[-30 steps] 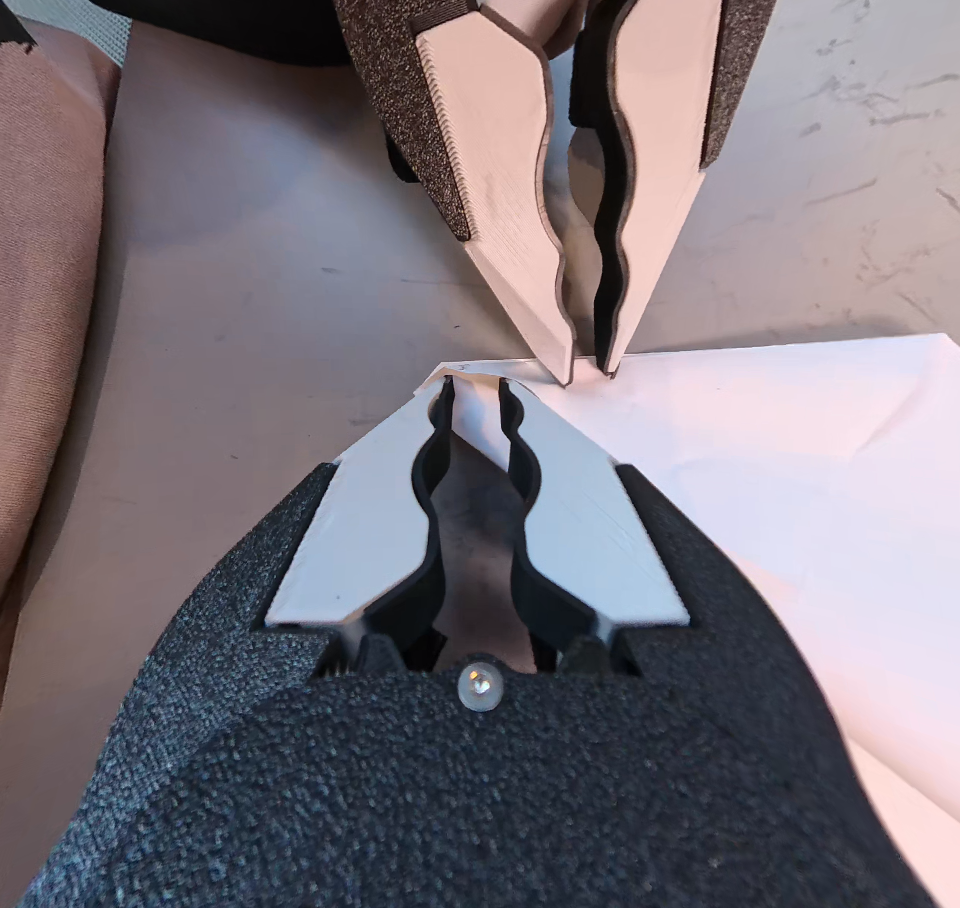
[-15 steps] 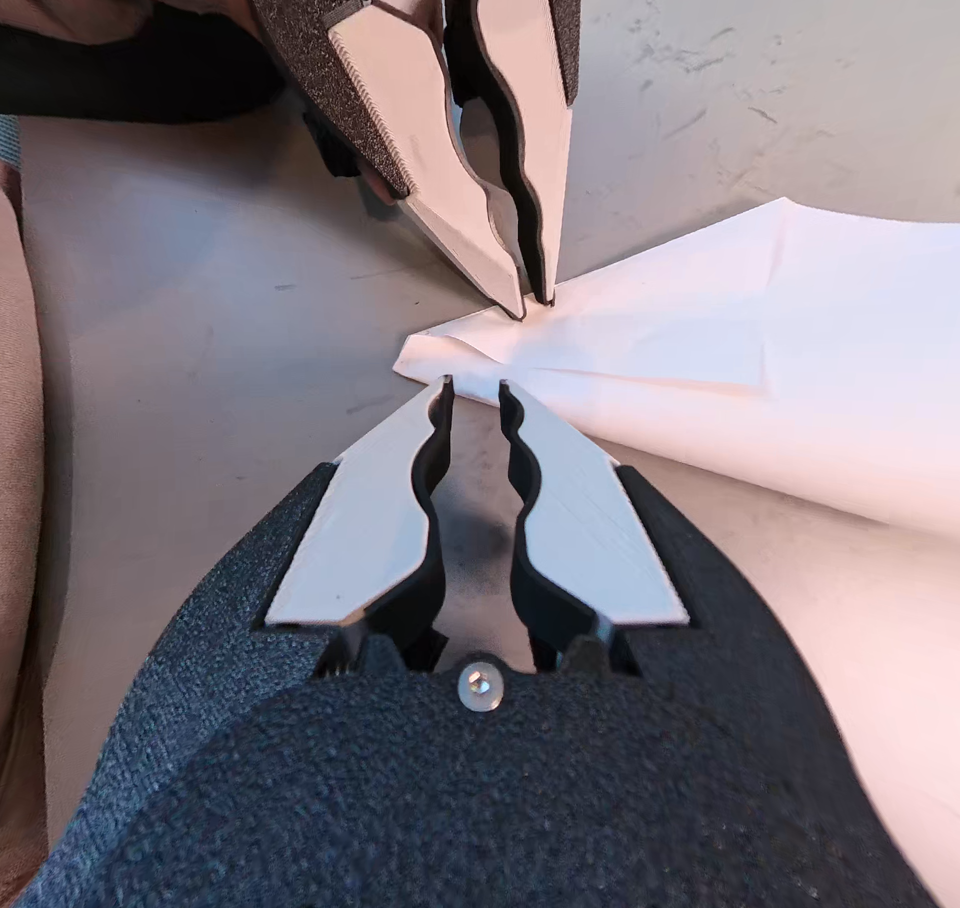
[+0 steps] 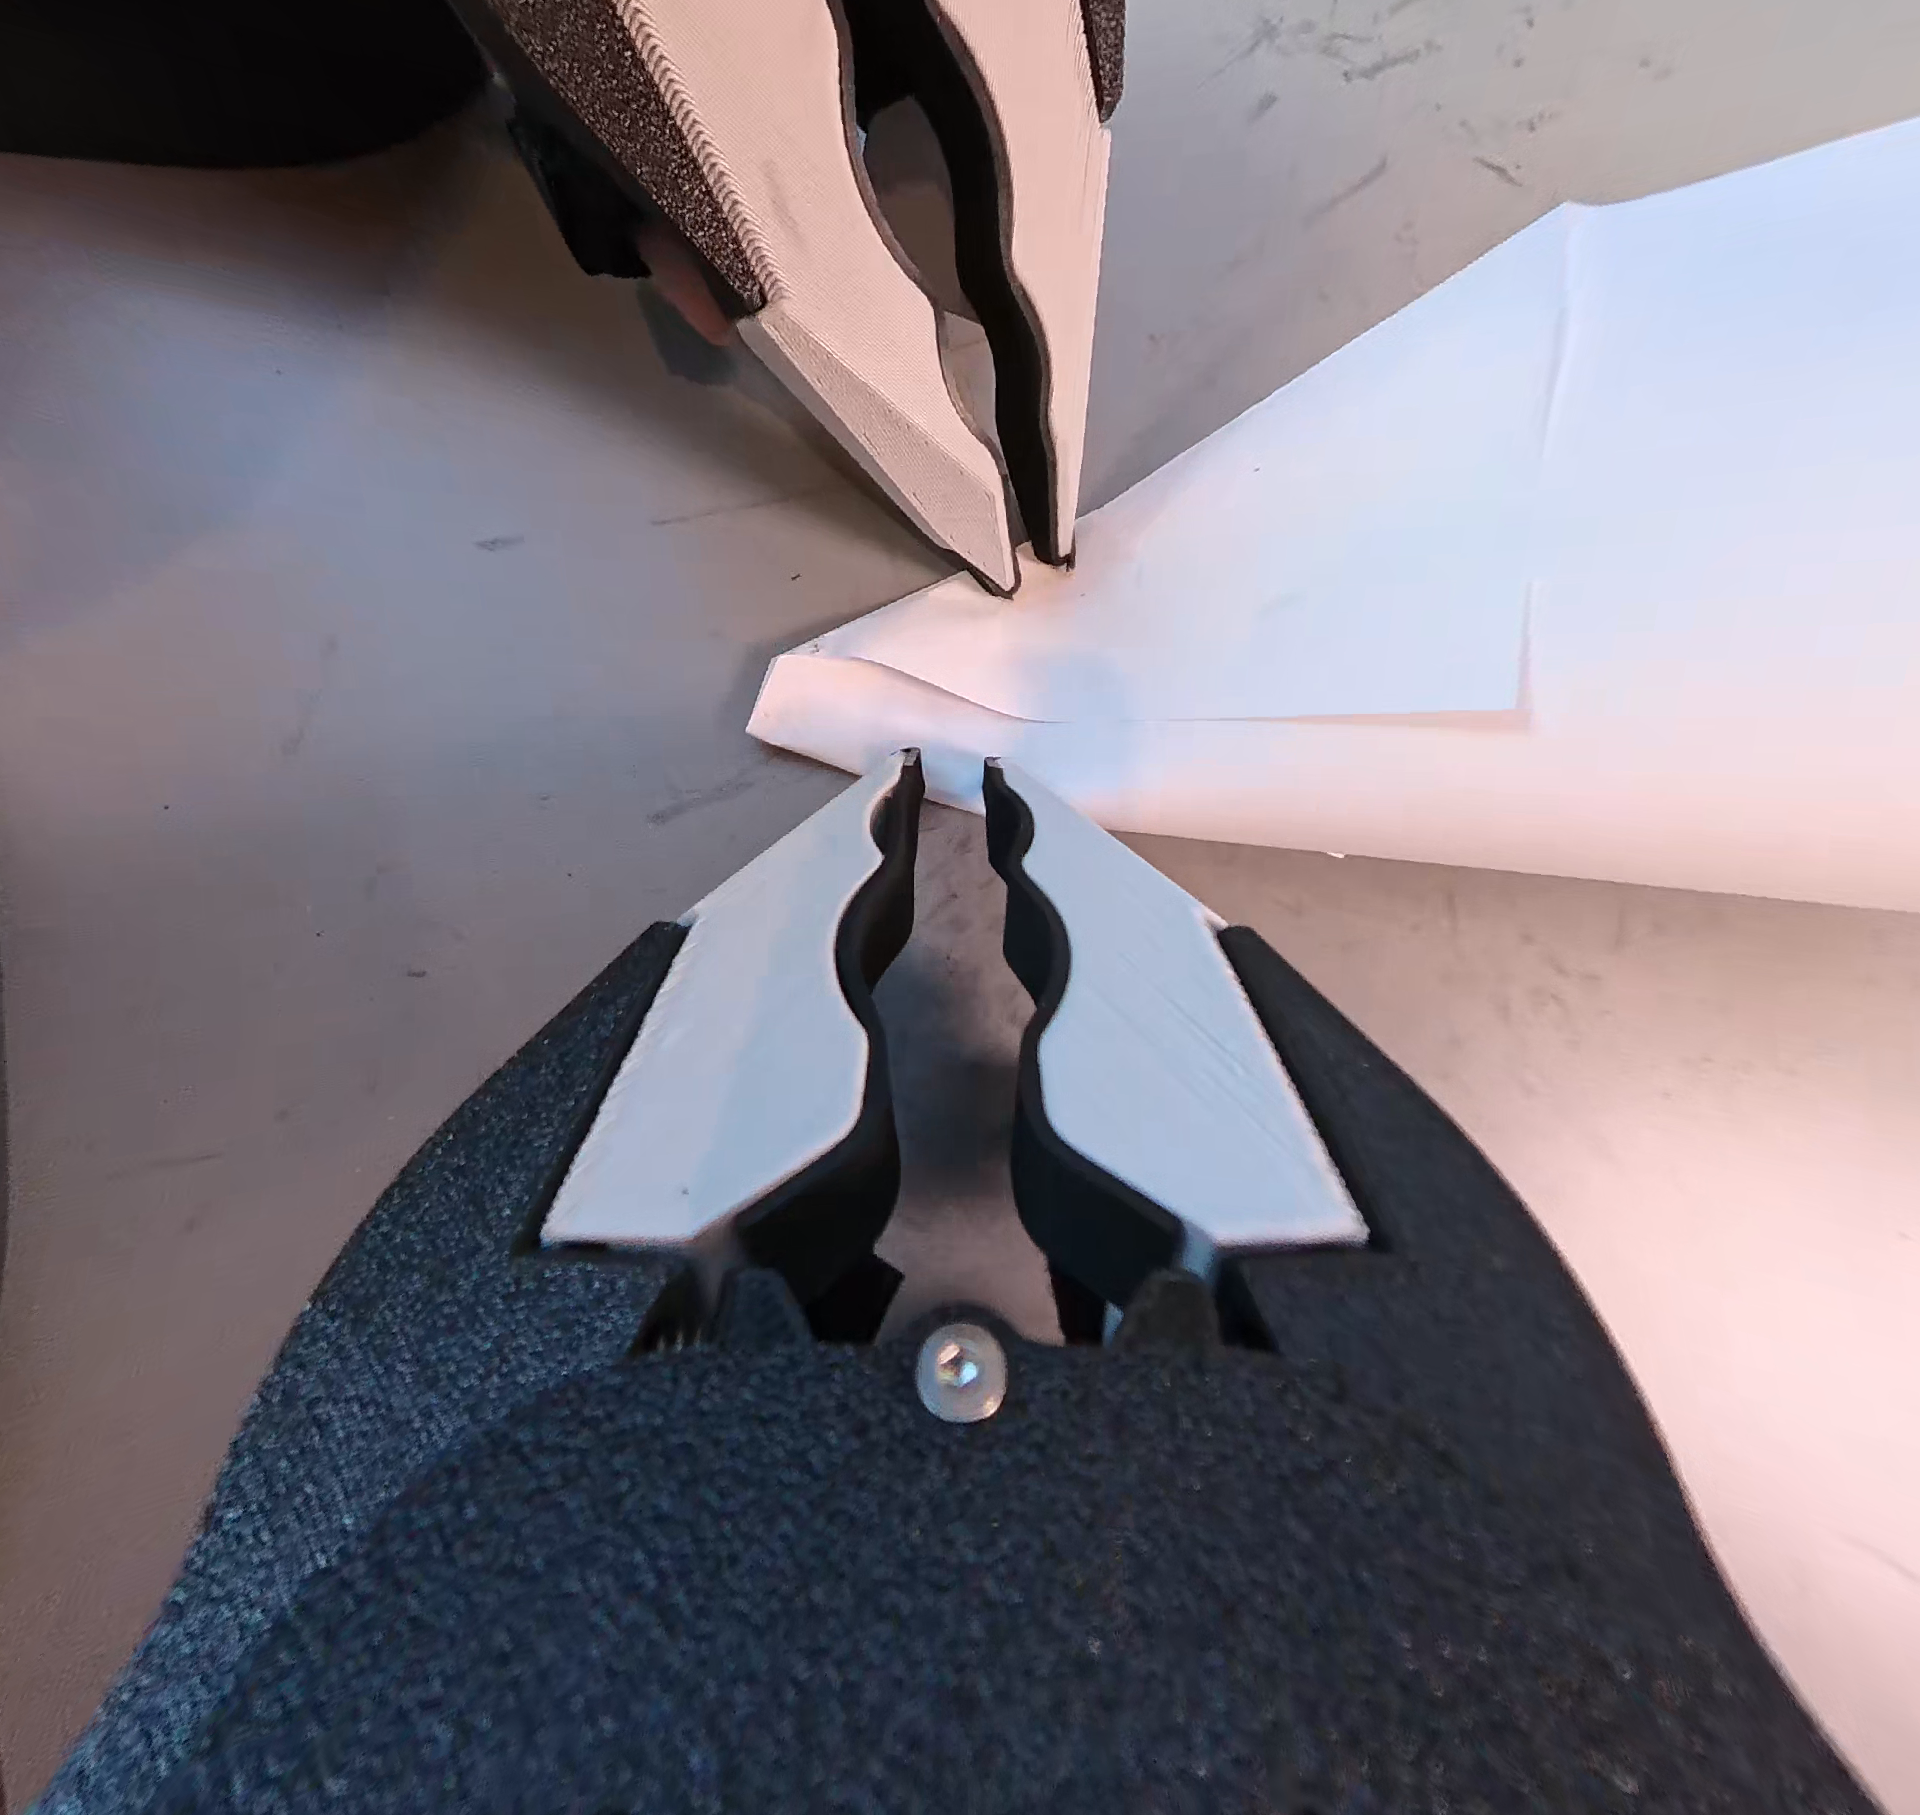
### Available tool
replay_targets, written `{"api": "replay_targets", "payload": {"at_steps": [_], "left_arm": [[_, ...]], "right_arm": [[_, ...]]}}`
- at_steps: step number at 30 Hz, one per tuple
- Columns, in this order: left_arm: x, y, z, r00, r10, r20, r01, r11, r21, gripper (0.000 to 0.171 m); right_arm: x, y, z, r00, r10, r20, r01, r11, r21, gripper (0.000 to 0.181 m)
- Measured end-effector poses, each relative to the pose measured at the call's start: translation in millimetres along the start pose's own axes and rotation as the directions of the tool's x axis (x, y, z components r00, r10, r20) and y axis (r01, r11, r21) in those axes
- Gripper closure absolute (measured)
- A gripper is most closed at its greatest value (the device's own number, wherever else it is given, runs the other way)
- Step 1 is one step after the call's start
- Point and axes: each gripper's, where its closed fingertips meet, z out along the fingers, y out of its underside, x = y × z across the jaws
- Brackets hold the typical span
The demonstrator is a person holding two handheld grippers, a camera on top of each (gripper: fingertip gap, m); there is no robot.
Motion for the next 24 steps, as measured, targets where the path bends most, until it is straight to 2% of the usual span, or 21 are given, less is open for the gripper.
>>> {"api": "replay_targets", "payload": {"at_steps": [14,16,20,24], "left_arm": [[-1,-2,1,0.999,0.016,0.028,-0.017,1.0,0.009,0.164],[-1,-4,0,0.999,0.019,0.032,-0.02,1.0,0.019,0.159],[11,-17,-6,0.998,0.065,0.004,-0.065,0.994,0.083,0.156],[26,-12,-5,0.99,0.13,-0.048,-0.127,0.99,0.058,0.161]], "right_arm": [[0,0,1,1.0,0.021,0.014,-0.021,0.999,-0.025,0.171],[0,0,1,1.0,0.019,0.015,-0.018,0.999,-0.028,0.171],[0,0,1,1.0,0.019,0.023,-0.018,0.999,-0.031,0.171],[0,0,1,1.0,0.018,0.024,-0.017,0.999,-0.029,0.171]]}}
